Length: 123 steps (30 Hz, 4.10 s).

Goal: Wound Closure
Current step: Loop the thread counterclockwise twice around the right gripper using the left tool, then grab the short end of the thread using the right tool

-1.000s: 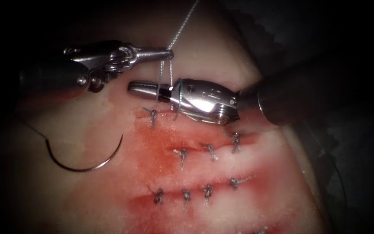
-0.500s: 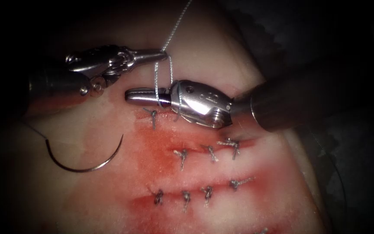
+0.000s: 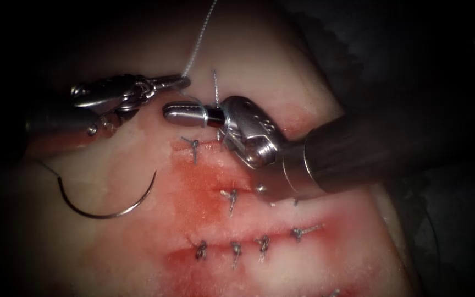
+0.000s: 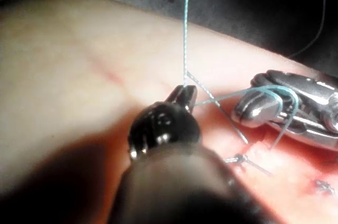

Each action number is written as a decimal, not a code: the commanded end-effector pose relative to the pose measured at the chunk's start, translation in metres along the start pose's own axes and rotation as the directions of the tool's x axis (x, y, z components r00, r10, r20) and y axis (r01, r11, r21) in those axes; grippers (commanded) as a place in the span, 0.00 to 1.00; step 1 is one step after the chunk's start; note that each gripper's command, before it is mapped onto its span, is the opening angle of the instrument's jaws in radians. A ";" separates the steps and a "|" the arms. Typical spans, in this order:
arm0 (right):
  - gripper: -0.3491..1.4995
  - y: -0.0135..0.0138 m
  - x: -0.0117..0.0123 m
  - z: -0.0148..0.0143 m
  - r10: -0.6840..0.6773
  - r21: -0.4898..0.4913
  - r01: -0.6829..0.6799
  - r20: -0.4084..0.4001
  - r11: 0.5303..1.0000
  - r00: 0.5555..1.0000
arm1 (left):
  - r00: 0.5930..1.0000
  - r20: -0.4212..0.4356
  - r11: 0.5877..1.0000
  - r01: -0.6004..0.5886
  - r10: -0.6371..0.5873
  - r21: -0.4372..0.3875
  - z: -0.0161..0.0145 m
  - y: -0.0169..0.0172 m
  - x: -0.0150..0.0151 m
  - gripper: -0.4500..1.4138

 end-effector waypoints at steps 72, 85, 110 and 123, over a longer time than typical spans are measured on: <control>0.46 0.0038 0.0020 -0.0015 0.181 0.918 -0.056 -0.017 0.392 0.983 | 0.994 -0.097 0.994 -0.058 0.049 -0.094 0.0002 -0.0049 0.0032 0.00; 0.00 0.0051 0.0038 -0.0028 0.180 0.904 -0.050 -0.031 0.425 0.983 | 0.990 -0.133 0.992 -0.070 0.056 -0.103 0.0004 -0.0049 0.0040 0.00; 0.39 0.0049 0.0029 -0.0037 0.162 0.955 -0.052 0.004 0.293 0.987 | 0.987 -0.146 0.992 -0.086 0.073 -0.088 0.0010 -0.0063 0.0042 0.00; 0.59 0.0056 0.0036 -0.0036 0.202 0.960 -0.037 -0.020 0.279 0.979 | 0.985 -0.148 0.991 -0.098 0.084 -0.090 0.0012 -0.0065 0.0043 0.00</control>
